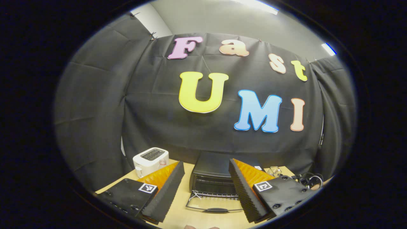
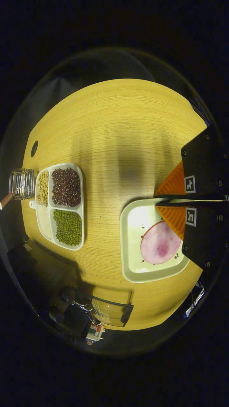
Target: Open the electric oven with the left hand, put the food in, and close the electric oven.
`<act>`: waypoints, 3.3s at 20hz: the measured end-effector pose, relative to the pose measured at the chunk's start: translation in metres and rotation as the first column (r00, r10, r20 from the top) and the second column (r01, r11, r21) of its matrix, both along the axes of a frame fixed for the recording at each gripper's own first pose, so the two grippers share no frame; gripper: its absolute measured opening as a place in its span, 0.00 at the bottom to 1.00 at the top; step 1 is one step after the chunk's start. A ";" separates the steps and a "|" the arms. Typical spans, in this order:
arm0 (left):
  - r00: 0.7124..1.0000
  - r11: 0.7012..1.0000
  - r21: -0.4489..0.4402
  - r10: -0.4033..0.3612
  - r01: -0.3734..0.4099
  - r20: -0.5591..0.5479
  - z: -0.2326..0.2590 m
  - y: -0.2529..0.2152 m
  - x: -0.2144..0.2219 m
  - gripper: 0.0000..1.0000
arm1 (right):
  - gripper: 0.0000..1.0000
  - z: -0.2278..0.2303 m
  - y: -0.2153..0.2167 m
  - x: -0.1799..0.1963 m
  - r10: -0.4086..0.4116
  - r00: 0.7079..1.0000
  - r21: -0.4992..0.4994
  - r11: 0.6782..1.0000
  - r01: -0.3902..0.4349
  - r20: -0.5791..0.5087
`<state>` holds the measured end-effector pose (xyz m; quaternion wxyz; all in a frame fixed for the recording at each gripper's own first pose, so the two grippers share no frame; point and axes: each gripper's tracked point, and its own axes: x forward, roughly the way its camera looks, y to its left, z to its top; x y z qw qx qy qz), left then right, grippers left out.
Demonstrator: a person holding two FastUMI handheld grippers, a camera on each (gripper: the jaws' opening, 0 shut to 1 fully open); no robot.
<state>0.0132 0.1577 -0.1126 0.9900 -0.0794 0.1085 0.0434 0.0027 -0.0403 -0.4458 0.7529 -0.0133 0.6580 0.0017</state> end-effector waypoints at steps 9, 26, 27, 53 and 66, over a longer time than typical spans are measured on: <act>1.000 0.999 0.045 -0.007 0.006 0.009 0.027 -0.031 -0.001 0.99 | 0.02 0.007 -0.009 -0.011 -0.131 0.991 0.186 0.975 0.122 0.033; 1.000 0.998 0.070 0.000 0.001 -0.004 0.036 -0.052 -0.011 0.99 | 0.00 0.001 0.005 -0.026 -0.176 0.984 0.306 0.937 0.171 -0.010; 1.000 0.998 0.061 -0.016 0.016 -0.005 0.034 -0.050 -0.007 0.99 | 0.03 0.005 0.007 -0.022 -0.177 0.984 0.279 0.945 0.173 -0.010; 0.996 0.995 0.042 -0.089 0.088 0.011 0.044 -0.025 0.014 0.99 | 0.00 -0.004 0.044 -0.027 -0.524 0.852 0.699 0.600 0.389 -0.025; 0.982 0.987 0.063 -0.152 0.145 0.112 0.073 -0.013 0.014 0.99 | 0.00 0.088 0.124 -0.046 -0.669 0.742 0.696 0.556 0.454 0.050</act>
